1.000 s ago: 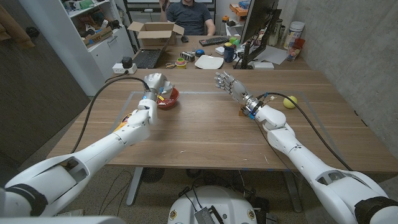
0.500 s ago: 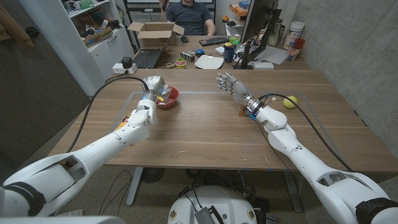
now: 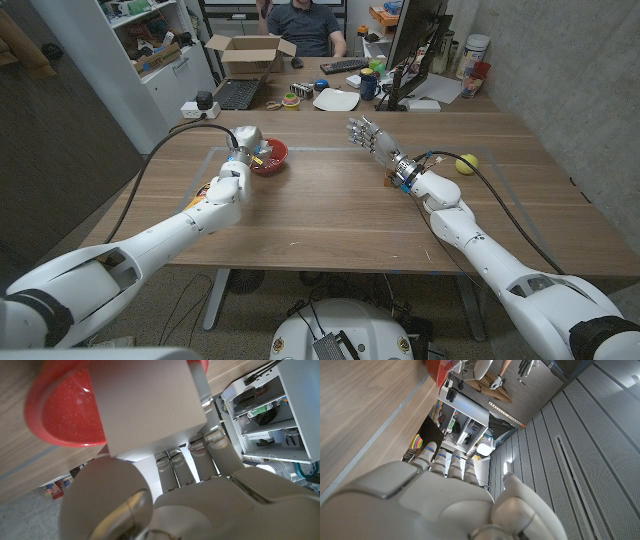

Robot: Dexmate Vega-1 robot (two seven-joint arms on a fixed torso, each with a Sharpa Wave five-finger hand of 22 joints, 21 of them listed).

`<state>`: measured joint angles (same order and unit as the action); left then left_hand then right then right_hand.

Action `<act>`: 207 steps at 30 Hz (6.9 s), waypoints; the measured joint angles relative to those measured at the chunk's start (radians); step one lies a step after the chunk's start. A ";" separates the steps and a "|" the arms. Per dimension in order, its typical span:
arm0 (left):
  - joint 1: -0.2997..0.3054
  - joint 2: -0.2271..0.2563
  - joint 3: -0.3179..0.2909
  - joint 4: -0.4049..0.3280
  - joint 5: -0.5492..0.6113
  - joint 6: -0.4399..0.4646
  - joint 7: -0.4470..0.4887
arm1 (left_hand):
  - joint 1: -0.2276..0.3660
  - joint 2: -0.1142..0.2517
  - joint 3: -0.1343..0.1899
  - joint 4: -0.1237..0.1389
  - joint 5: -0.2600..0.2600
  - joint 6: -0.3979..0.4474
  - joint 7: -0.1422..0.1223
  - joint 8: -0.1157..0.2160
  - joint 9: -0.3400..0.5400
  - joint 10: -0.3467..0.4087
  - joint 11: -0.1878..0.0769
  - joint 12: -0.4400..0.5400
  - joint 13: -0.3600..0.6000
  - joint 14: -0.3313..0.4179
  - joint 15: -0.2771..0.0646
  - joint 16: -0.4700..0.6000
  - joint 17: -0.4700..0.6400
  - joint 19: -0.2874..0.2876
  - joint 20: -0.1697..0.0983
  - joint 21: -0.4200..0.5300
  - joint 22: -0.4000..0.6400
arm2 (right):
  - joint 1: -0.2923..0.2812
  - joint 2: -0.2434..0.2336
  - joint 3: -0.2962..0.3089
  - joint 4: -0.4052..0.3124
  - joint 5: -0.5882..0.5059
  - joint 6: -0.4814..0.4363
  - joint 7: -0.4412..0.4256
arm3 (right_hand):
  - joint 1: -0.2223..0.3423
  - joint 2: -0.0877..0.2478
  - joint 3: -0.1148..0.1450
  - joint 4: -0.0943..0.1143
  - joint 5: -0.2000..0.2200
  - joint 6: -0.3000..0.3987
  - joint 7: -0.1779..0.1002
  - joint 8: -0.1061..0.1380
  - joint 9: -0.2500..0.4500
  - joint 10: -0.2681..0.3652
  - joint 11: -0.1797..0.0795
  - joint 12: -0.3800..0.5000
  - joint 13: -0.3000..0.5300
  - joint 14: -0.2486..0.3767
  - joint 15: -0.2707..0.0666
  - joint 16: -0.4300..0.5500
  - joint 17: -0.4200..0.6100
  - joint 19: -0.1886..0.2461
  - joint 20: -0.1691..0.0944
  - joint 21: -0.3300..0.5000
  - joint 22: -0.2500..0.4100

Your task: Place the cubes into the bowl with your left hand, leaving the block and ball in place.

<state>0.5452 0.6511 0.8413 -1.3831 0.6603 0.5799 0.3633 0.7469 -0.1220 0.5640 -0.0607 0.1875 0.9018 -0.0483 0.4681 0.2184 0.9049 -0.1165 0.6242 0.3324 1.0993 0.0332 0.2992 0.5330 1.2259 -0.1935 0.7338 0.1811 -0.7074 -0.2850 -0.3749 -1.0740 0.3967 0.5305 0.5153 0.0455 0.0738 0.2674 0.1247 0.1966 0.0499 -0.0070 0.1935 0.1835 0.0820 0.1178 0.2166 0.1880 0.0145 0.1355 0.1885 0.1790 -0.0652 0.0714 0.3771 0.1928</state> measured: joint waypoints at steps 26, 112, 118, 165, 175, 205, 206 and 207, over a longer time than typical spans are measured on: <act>-0.064 0.004 0.067 0.025 0.019 0.025 -0.119 | 0.005 -0.005 -0.004 0.040 -0.013 -0.165 -0.107 -0.096 -0.019 -0.072 -0.085 -0.208 -0.103 -0.059 -0.059 -0.114 -0.184 -0.021 0.012 -0.034 -0.009 | 0.035 0.024 0.007 0.073 -0.011 0.015 0.017 | 0.000 0.000 -0.003 -0.003 0.000 0.000 0.000 0.000 0.000 -0.006 0.006 0.000 0.000 0.000 0.000 0.000 0.000 0.000 0.000 -0.004 0.000; -0.031 0.134 -0.002 -0.299 0.169 0.139 -0.459 | -0.256 -0.076 -0.287 0.069 0.013 -0.479 -0.171 -0.265 -0.016 -0.463 -0.030 -0.439 -0.128 -0.440 -0.095 -0.118 -0.338 -0.133 0.167 -0.283 -0.013 | 0.046 0.044 0.013 0.109 -0.020 0.042 0.037 | 0.000 0.000 -0.013 0.000 0.000 0.000 0.000 0.000 0.000 -0.006 0.005 0.000 0.000 0.005 0.005 0.000 0.000 0.000 0.000 -0.019 0.000; -0.022 0.143 -0.017 -0.327 0.178 0.145 -0.469 | -0.278 -0.075 -0.308 0.073 0.013 -0.481 -0.169 -0.265 -0.016 -0.468 -0.025 -0.439 -0.128 -0.440 -0.095 -0.114 -0.338 -0.128 0.172 -0.287 -0.013 | 0.046 0.044 0.013 0.108 -0.018 0.043 0.037 | 0.000 0.000 -0.013 0.000 0.000 0.000 0.000 0.000 0.000 -0.005 0.005 0.000 0.000 0.005 0.005 0.000 0.000 0.000 0.000 -0.019 0.000; 0.065 0.213 -0.130 -0.606 0.449 0.260 -0.678 | -0.426 -0.065 -0.481 0.097 0.050 -0.520 -0.166 -0.269 -0.016 -0.499 0.024 -0.432 -0.133 -0.501 -0.089 -0.116 -0.342 -0.192 0.251 -0.405 -0.013 | -0.015 0.012 0.011 0.009 0.014 0.054 0.028 | 0.000 0.000 -0.018 0.004 0.000 0.000 0.000 0.000 0.000 0.000 0.011 0.000 0.000 0.011 0.000 0.000 0.000 0.002 -0.002 -0.027 0.000; 0.080 0.206 -0.166 -0.659 0.537 0.258 -0.750 | -0.448 -0.068 -0.512 0.100 0.065 -0.550 -0.172 -0.276 -0.016 -0.519 0.032 -0.436 -0.132 -0.537 -0.085 -0.116 -0.342 -0.201 0.271 -0.431 -0.013 | -0.025 0.010 0.018 0.006 0.028 0.067 0.036 | 0.000 0.000 -0.018 0.004 0.000 0.000 0.000 0.000 0.000 0.000 0.011 0.000 0.000 0.011 0.000 0.000 0.000 0.002 -0.002 -0.027 0.000; 0.188 0.130 -0.316 -0.820 0.752 0.119 -0.830 | -0.491 -0.042 -0.582 0.112 0.096 -0.652 -0.164 -0.284 -0.016 -0.589 0.045 -0.440 -0.132 -0.610 -0.077 -0.116 -0.342 -0.280 0.311 -0.508 -0.011 | -0.039 0.045 0.031 0.048 0.058 0.123 0.087 | 0.000 0.000 -0.022 0.000 0.000 0.000 0.000 0.000 0.000 0.004 0.007 0.000 0.000 0.011 0.000 0.000 0.000 0.002 -0.002 -0.027 0.000; 0.195 0.128 -0.322 -0.826 0.757 0.113 -0.830 | -0.502 -0.030 -0.596 0.121 0.105 -0.686 -0.165 -0.284 -0.017 -0.624 0.039 -0.440 -0.132 -0.654 -0.069 -0.120 -0.342 -0.363 0.327 -0.534 -0.009 | -0.039 0.048 0.030 0.051 0.057 0.127 0.087 | 0.000 0.000 -0.022 0.000 0.000 0.002 0.002 0.000 0.000 0.004 0.007 0.000 0.000 0.011 0.000 0.000 0.000 0.002 -0.002 -0.027 0.000; 0.201 0.127 -0.326 -0.830 0.760 0.107 -0.828 | -0.520 -0.012 -0.611 0.136 0.117 -0.726 -0.166 -0.284 -0.018 -0.670 0.028 -0.440 -0.133 -0.717 -0.062 -0.122 -0.342 -0.483 0.341 -0.551 -0.006 | -0.039 0.050 0.030 0.052 0.056 0.130 0.088 | 0.000 0.000 -0.022 0.000 0.000 0.002 0.002 0.000 0.000 0.004 0.007 0.000 0.000 0.011 0.000 0.000 0.000 0.002 -0.002 -0.032 0.000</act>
<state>0.7467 0.7783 0.5154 -2.2130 1.4203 0.6868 -0.4649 0.2272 -0.1345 -0.0465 0.0750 0.3040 0.1763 -0.2144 0.1846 0.2002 0.2354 -0.0881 0.1847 0.1989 0.3822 -0.0288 0.1773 0.1908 0.7427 0.1475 0.1833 0.1751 -0.7466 -0.2345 -0.3449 -1.0217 0.4529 0.6608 0.6028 0.0455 0.0738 0.2456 0.1243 0.1966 0.0519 -0.0051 0.1935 0.1835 0.0857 0.1251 0.2166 0.1880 0.0250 0.1355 0.1885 0.1788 -0.0634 0.0697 0.3453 0.1928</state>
